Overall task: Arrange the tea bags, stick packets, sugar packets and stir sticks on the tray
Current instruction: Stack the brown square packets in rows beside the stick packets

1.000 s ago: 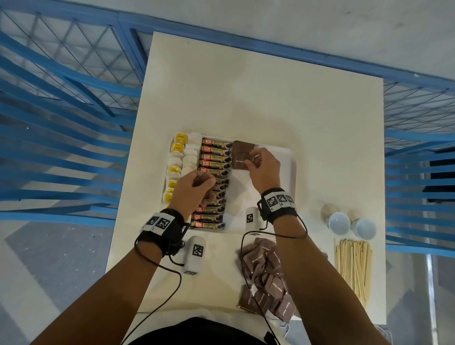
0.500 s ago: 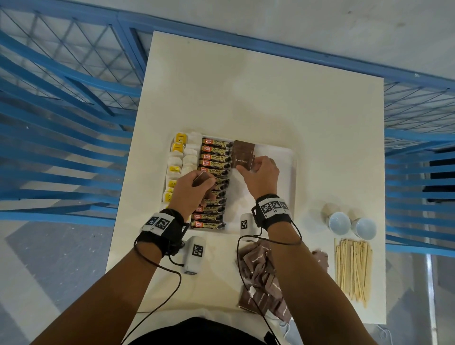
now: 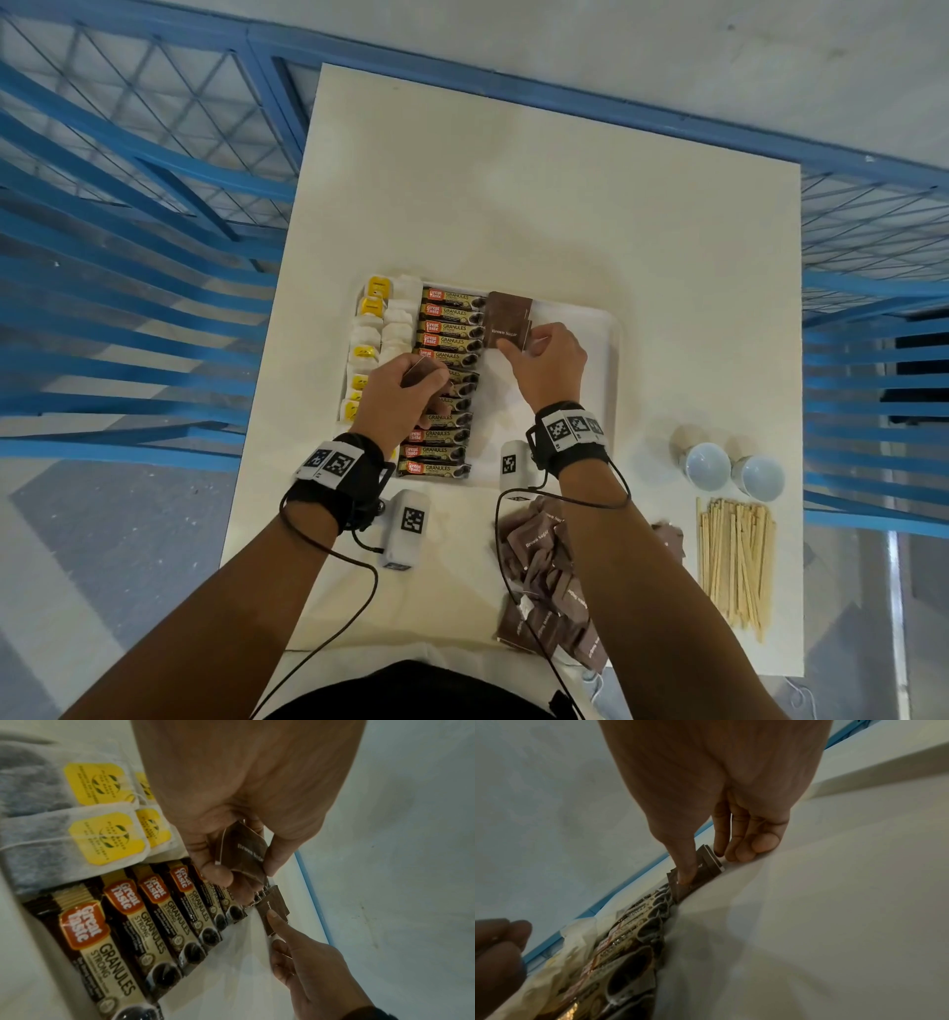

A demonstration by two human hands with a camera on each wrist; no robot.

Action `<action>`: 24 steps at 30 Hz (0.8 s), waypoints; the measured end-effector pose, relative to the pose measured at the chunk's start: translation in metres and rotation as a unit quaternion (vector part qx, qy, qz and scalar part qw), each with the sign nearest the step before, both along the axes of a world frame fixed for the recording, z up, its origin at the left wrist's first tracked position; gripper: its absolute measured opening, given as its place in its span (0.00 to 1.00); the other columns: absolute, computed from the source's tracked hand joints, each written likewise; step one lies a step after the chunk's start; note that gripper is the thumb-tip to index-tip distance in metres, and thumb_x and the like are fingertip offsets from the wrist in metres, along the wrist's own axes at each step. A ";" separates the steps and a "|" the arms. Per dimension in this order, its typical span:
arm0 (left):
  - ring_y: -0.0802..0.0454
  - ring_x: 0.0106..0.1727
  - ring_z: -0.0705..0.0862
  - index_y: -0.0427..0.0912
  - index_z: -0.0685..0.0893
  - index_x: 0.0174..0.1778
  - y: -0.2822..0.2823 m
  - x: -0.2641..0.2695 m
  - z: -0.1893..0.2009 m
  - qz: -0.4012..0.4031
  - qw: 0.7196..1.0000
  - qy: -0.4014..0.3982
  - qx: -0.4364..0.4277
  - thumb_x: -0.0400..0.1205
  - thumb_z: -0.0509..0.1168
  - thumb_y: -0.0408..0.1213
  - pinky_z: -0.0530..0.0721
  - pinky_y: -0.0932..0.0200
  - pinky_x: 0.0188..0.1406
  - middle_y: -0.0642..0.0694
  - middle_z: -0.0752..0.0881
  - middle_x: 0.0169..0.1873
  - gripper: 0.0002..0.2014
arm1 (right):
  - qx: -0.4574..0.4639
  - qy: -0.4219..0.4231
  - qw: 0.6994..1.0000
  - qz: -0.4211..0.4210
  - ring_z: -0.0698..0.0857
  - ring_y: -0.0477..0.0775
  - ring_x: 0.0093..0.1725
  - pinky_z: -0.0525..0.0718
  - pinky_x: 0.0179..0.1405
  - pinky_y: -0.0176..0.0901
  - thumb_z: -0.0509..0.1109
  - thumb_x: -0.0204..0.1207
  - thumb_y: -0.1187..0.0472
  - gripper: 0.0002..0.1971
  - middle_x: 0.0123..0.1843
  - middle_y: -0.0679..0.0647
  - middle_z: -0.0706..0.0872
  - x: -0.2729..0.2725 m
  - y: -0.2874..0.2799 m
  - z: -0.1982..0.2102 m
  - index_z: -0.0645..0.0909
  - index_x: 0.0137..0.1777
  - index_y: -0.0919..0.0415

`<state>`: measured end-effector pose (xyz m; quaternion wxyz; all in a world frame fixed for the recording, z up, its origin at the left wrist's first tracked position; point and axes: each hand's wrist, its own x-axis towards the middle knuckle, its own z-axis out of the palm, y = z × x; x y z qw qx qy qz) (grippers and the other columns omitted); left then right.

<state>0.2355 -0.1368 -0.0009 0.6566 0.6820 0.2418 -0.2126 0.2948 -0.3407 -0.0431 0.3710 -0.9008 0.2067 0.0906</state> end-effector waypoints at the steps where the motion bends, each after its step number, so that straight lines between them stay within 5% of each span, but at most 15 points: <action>1: 0.46 0.35 0.91 0.41 0.86 0.54 0.000 0.000 0.000 -0.001 1.000 -0.001 0.000 0.86 0.70 0.36 0.84 0.54 0.31 0.44 0.93 0.42 0.04 | -0.002 0.001 1.000 -0.002 0.81 0.51 0.50 0.66 0.39 0.28 0.83 0.69 0.46 0.21 0.49 0.52 0.85 0.000 0.000 0.000 0.81 0.54 0.57; 7: 0.46 0.36 0.91 0.44 0.87 0.53 -0.002 0.002 0.002 -0.004 1.000 -0.001 0.009 0.86 0.70 0.36 0.84 0.56 0.30 0.45 0.94 0.42 0.03 | 0.000 -0.005 1.000 -0.003 0.83 0.53 0.47 0.70 0.41 0.34 0.82 0.71 0.50 0.15 0.45 0.52 0.85 -0.001 0.001 0.000 0.81 0.46 0.57; 14: 0.46 0.39 0.92 0.44 0.86 0.55 -0.002 0.003 0.001 -0.004 1.000 0.005 0.003 0.86 0.70 0.37 0.86 0.57 0.30 0.45 0.94 0.43 0.04 | 0.004 -0.001 1.000 0.001 0.82 0.50 0.47 0.66 0.36 0.24 0.81 0.72 0.48 0.16 0.47 0.51 0.85 0.000 0.001 0.004 0.81 0.49 0.56; 19: 0.42 0.45 0.92 0.36 0.85 0.65 -0.003 0.006 0.000 -0.032 0.999 -0.001 -0.041 0.83 0.61 0.18 0.91 0.52 0.42 0.35 0.91 0.50 0.18 | 0.010 -0.043 0.999 -0.017 0.83 0.44 0.42 0.72 0.42 0.21 0.76 0.77 0.50 0.09 0.43 0.49 0.87 -0.006 0.000 0.016 0.83 0.49 0.54; 24: 0.40 0.53 0.93 0.36 0.82 0.70 -0.005 0.006 0.000 -0.029 0.996 -0.011 -0.081 0.83 0.66 0.18 0.92 0.50 0.53 0.36 0.91 0.56 0.20 | 0.129 -0.001 0.982 0.138 0.84 0.34 0.42 0.80 0.45 0.25 0.73 0.82 0.53 0.04 0.44 0.40 0.88 -0.014 0.011 0.036 0.87 0.51 0.51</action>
